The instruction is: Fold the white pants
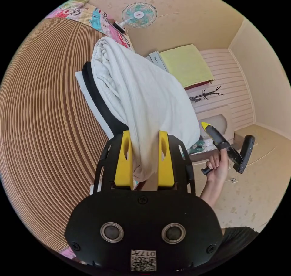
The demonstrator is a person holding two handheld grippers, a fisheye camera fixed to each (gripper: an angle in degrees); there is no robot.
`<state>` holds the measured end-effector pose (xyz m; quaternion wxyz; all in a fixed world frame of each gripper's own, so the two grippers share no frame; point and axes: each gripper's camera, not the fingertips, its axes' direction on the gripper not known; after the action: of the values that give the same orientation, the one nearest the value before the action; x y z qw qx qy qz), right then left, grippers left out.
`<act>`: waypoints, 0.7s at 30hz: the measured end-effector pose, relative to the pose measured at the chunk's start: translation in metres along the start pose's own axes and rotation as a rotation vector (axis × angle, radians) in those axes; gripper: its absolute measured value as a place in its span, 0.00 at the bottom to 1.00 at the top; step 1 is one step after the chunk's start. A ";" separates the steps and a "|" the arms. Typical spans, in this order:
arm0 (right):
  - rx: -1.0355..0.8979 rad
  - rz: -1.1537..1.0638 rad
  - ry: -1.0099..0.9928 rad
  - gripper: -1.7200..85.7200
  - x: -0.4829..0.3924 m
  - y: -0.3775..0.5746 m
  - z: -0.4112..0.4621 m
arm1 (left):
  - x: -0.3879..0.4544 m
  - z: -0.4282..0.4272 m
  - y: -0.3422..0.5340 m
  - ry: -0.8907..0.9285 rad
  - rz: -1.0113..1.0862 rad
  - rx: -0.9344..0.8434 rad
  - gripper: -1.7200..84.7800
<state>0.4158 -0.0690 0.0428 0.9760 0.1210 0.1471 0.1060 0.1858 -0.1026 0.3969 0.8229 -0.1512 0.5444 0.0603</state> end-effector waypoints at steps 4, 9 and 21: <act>-0.293 -0.153 0.015 0.03 -0.045 -0.008 0.083 | 0.023 -0.006 0.009 -0.082 0.062 -0.039 0.16; -0.320 -0.212 0.076 0.02 -0.024 0.022 0.164 | 0.035 -0.052 0.074 -0.080 0.233 -0.113 0.12; -0.400 0.158 -0.454 0.02 0.046 -0.007 0.142 | -0.124 -0.418 0.380 -0.523 -0.241 0.338 0.11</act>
<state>0.5041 -0.0940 0.1603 0.9770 -0.0416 -0.1082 0.1787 -0.3314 0.1343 0.2897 0.9494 -0.0554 0.2954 -0.0915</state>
